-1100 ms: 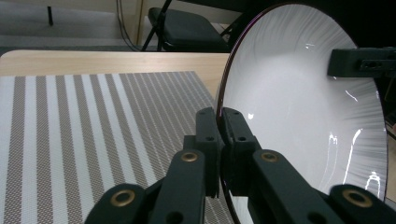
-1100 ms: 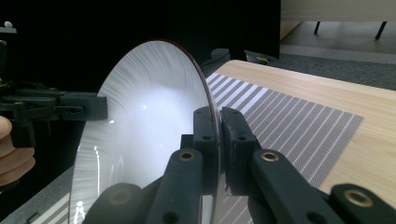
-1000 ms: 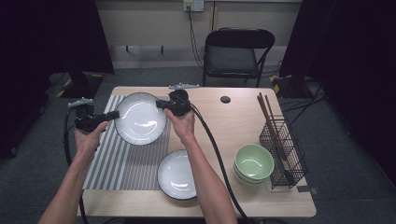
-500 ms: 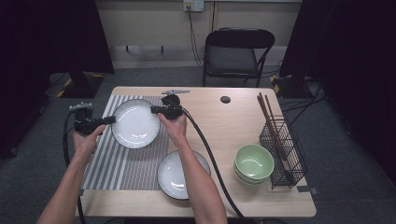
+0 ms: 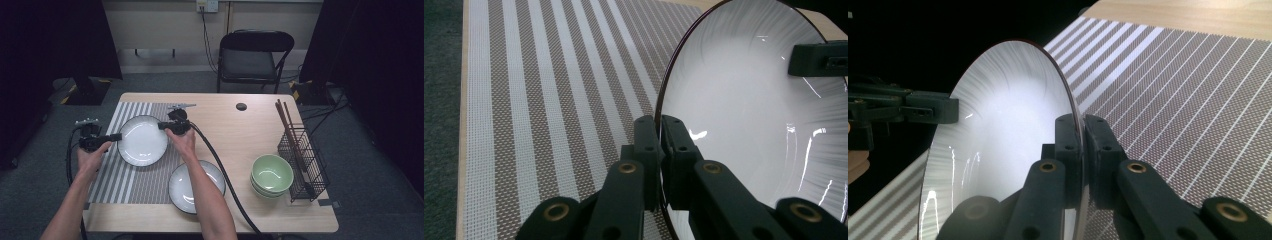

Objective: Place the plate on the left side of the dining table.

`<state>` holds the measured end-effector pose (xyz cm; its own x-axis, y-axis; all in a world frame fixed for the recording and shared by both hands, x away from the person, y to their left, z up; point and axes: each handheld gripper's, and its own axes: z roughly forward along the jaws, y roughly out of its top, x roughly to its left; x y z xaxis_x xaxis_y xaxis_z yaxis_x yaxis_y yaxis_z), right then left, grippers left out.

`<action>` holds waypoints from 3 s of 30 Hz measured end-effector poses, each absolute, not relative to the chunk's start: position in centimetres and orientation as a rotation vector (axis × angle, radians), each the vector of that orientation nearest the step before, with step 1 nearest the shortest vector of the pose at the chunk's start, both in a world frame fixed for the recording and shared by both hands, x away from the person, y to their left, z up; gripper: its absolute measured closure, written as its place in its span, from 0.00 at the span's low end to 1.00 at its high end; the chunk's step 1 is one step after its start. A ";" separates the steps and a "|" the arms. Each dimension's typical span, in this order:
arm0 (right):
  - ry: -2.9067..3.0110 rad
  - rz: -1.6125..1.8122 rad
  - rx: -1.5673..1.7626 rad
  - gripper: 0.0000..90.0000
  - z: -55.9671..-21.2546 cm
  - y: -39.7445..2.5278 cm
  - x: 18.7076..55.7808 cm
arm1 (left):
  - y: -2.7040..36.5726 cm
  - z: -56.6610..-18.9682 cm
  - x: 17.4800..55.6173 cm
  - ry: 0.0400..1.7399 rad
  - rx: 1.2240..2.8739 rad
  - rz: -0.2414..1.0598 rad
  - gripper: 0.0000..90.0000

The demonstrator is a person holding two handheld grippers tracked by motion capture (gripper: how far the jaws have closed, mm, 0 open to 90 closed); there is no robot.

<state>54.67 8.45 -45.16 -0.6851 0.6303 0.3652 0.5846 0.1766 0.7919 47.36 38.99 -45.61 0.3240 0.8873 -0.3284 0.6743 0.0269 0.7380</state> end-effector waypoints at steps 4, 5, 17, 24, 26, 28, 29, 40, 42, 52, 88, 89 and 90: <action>2.370 1.554 1.251 0.95 -45.8 8.5 55.0 | 38.9 -45.9 47.7 1.428 1.724 0.301 0.96; 2.375 1.553 1.251 0.95 -46.0 8.5 55.1 | 38.7 -46.0 47.8 1.440 1.722 0.307 0.96; 2.378 1.514 1.318 0.65 -46.7 8.3 55.1 | 37.5 -45.7 48.5 1.465 1.740 0.339 0.97; 2.357 1.520 1.304 0.60 -46.4 6.5 54.6 | 37.2 -45.8 49.0 1.515 1.743 0.336 0.97; 2.341 1.526 1.292 0.60 -45.9 5.8 54.5 | 37.4 -46.0 49.0 1.520 1.732 0.314 0.97; 2.330 1.531 1.277 0.60 -45.2 5.1 54.4 | 37.4 -46.0 48.9 1.520 1.735 0.323 0.97; 2.322 1.536 1.281 0.60 -45.0 4.9 54.4 | 37.3 -45.9 48.9 1.519 1.736 0.326 0.97; 2.269 1.517 1.300 0.59 -44.8 1.0 53.3 | 37.6 -46.4 48.6 1.548 1.728 0.319 0.96; 2.269 1.517 1.309 0.60 -44.9 0.4 53.3 | 37.8 -46.8 48.5 1.569 1.721 0.313 0.95; 2.261 1.527 1.302 0.58 -44.7 -1.2 52.6 | 38.6 -47.3 47.8 1.551 1.730 0.304 0.93; 2.238 1.533 1.292 0.59 -44.6 -3.9 50.1 | 34.9 -43.2 45.6 1.276 1.702 0.301 0.65; 2.236 1.537 1.288 0.59 -44.5 -4.0 49.9 | 34.5 -43.1 45.4 1.264 1.710 0.310 0.64; 2.235 1.543 1.287 0.59 -44.4 -4.1 49.8 | 34.4 -43.0 45.3 1.255 1.710 0.312 0.63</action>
